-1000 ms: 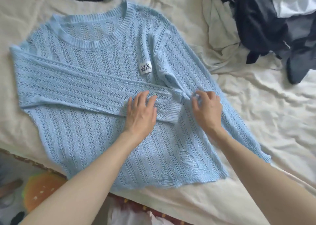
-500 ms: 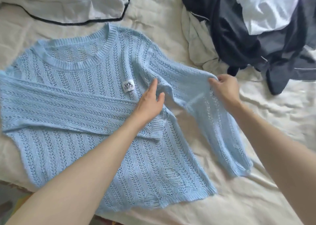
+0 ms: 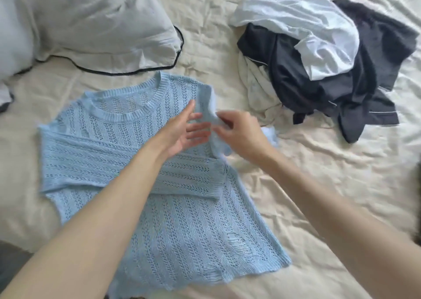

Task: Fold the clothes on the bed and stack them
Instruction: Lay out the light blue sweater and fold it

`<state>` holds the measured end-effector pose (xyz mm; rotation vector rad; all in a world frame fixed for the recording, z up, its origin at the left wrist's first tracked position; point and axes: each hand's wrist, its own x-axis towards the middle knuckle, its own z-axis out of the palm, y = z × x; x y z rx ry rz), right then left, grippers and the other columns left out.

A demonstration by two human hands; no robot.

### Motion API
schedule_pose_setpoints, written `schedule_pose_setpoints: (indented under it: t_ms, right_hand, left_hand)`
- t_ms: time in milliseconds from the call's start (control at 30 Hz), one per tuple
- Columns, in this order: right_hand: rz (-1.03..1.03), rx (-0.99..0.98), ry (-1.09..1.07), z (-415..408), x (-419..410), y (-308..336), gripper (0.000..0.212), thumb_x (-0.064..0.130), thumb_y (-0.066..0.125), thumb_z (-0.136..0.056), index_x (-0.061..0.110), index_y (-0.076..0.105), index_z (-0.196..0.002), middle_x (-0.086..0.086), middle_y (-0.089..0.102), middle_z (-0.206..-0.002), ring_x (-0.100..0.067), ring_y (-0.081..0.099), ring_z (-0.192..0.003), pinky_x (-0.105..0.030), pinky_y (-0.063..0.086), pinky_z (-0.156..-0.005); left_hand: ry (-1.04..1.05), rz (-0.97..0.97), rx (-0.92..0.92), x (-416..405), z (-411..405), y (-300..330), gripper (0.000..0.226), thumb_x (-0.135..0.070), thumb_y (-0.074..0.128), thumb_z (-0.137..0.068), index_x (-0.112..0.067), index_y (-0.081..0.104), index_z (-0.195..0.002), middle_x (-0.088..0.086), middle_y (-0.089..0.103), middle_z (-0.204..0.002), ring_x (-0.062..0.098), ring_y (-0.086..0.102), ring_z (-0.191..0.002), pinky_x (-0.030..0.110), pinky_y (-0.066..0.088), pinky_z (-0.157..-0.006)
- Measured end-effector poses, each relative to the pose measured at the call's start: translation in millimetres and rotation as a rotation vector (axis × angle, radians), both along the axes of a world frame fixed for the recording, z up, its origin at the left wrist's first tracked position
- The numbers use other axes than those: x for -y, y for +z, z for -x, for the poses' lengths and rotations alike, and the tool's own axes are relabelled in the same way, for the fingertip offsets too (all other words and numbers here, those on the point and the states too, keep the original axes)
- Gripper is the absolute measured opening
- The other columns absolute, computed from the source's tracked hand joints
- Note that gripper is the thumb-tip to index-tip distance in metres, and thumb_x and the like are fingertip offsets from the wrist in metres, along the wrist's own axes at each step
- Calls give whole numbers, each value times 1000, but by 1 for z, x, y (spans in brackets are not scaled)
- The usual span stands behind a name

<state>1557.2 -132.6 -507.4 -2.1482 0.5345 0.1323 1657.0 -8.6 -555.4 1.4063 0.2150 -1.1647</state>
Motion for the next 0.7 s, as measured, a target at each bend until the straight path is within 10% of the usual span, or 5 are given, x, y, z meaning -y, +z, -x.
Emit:
schedule_pose_setpoints:
  t_ms: [167,433,600,700]
  right_hand:
    - [-15,-130,371,16,-68,-28,28,20,53,-95,8,63,-118,-13,67,-111,-27,60,-101,-33,42,-88]
    - [467,-375,191,42,-21,-103,62,27,52,-95,17,23,-148,-3,24,-155,-23,15,-144,-49,16,-115]
    - [227,-431,-285,31,11,-137,69,31,59,-91,1,26,-144,-18,32,-148,-32,29,-137,-45,29,-110]
    - [97,-553,-446,35,16,-142,40,25,61,-88,0,52,-118,-15,58,-107,-32,55,-108,-43,45,-91]
  left_hand:
    - [-185,-279,107,-42,-6,-15,13,-16,63,-88,-6,57,-85,0,58,-64,10,57,-51,22,47,-46]
    - [182,-481,1,-88,26,-65,31,-25,64,-90,-4,61,-112,13,62,-115,28,59,-104,44,51,-88]
    - [211,-424,-157,-90,70,-65,31,-43,71,-79,-18,56,-89,-2,60,-94,16,58,-84,34,53,-79]
    - [310,-371,-227,-90,80,-68,23,-27,70,-83,-12,57,-94,7,64,-105,23,64,-94,36,55,-84]
